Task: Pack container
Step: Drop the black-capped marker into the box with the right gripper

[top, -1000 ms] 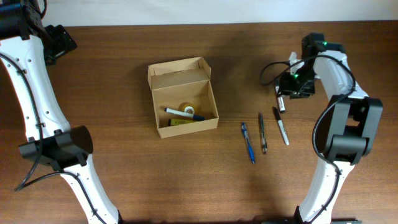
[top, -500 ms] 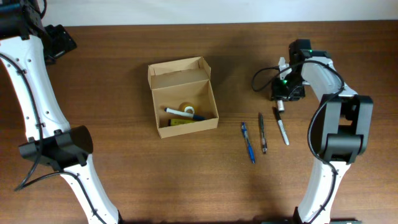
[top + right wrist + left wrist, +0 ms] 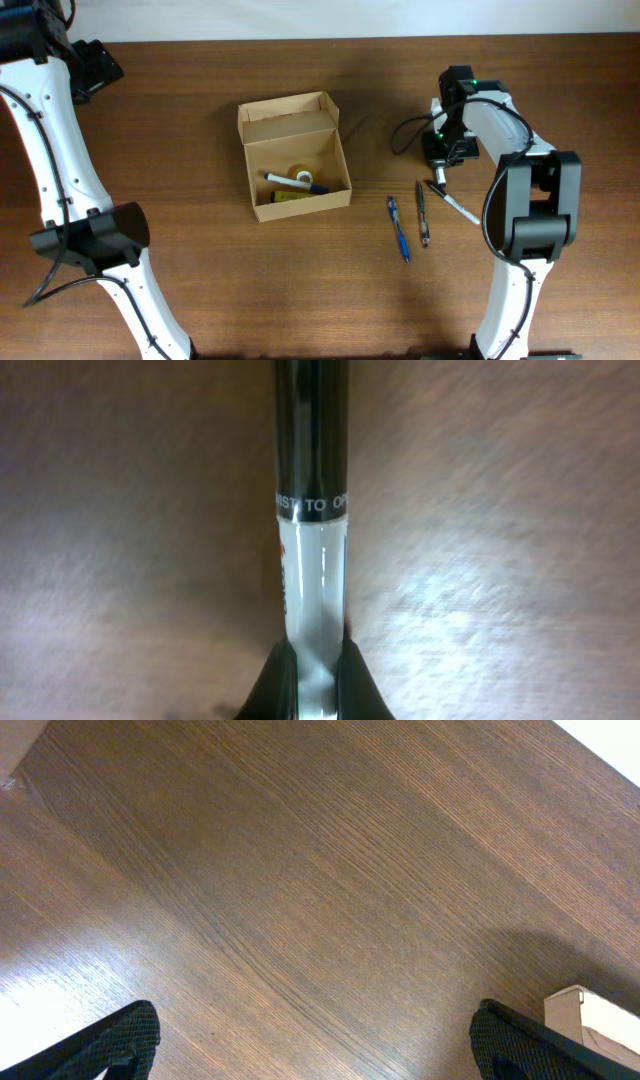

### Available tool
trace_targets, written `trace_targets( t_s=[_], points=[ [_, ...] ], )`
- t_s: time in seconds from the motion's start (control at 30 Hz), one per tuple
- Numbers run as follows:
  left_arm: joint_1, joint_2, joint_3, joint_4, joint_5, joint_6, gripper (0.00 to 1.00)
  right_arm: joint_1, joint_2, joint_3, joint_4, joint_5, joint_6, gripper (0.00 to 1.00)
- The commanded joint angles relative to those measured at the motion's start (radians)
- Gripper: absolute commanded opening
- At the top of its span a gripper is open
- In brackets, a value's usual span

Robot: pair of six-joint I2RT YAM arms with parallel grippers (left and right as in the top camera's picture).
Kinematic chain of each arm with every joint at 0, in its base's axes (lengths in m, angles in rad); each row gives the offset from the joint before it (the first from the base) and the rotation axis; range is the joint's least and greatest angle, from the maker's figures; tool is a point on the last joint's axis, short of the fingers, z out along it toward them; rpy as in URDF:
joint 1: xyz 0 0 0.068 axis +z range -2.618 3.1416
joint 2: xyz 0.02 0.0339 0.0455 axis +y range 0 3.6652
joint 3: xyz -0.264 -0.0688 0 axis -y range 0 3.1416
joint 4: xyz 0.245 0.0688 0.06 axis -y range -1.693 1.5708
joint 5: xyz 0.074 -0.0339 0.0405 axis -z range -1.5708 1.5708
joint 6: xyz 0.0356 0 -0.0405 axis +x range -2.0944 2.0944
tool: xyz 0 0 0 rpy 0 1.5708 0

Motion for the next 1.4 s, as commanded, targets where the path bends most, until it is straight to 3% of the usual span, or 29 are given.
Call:
trace_targets(
  t_s=[0.0, 0.23, 0.3, 0.47, 0.57, 0.77, 1.2, 1.37],
  points=[
    [0.005, 0.006, 0.003, 0.000, -0.014, 0.016, 1.00, 0.035, -0.045, 0.109, -0.061, -0.027, 0.005, 0.04],
    [0.005, 0.007, 0.003, 0.000, -0.014, 0.016, 1.00, 0.150, -0.106, 0.467, -0.243, -0.164, -0.090, 0.04],
    [0.005, 0.007, 0.003, 0.000, -0.014, 0.016, 1.00, 0.231, -0.108, 0.628, -0.317, -0.204, -0.179, 0.04],
    [0.005, 0.007, 0.003, 0.000, -0.014, 0.016, 1.00, 0.413, -0.108, 0.776, -0.367, -0.210, -0.435, 0.04],
    [0.005, 0.007, 0.003, 0.000, -0.014, 0.016, 1.00, 0.503, -0.101, 0.757, -0.370, -0.211, -0.626, 0.04],
    [0.005, 0.006, 0.003, 0.000, -0.014, 0.016, 1.00, 0.591, -0.049, 0.643, -0.329, -0.210, -0.837, 0.04],
    [0.005, 0.007, 0.003, 0.000, -0.014, 0.016, 1.00, 0.581, 0.006, 0.280, -0.047, -0.210, -0.837, 0.04],
    [0.005, 0.007, 0.003, 0.000, -0.014, 0.016, 1.00, 0.581, 0.039, 0.233, -0.020, -0.209, -0.823, 0.04]
  ],
)
